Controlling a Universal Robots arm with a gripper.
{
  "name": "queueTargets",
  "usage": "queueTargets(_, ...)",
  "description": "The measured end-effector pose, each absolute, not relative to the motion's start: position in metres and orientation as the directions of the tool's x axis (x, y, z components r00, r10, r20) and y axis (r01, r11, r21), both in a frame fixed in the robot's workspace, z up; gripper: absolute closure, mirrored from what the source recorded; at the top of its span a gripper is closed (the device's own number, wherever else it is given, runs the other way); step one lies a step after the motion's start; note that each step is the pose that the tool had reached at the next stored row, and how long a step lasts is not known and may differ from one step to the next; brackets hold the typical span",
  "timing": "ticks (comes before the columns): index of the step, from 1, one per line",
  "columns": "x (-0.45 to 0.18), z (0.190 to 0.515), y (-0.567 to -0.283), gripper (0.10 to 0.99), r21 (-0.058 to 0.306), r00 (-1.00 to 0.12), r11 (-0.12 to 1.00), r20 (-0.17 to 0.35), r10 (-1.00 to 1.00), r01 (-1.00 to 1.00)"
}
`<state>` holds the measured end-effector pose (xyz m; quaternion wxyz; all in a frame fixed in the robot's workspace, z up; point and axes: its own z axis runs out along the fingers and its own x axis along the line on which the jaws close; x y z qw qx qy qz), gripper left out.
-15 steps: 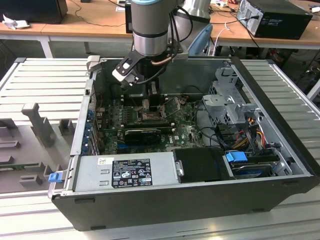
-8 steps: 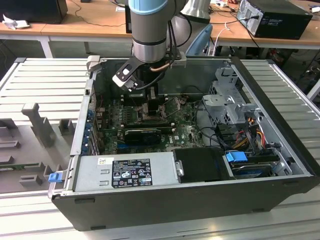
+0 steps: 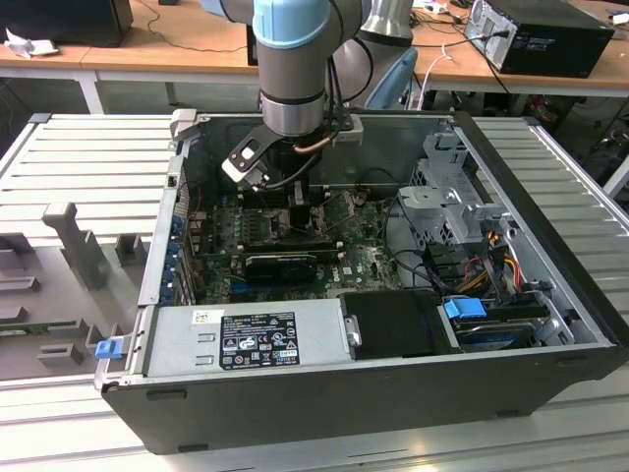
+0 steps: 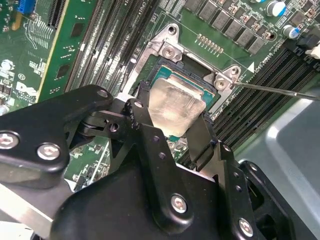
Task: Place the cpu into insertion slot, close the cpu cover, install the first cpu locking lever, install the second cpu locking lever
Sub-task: 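Place the cpu into insertion slot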
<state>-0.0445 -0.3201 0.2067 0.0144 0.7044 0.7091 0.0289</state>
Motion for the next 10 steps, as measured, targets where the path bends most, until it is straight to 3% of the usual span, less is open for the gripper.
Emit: queueTargets(10, -0.0443, 0.2021, -0.3201, 0.549, 0.061, 0.004, -0.006, 0.020, 1.000, 0.998)
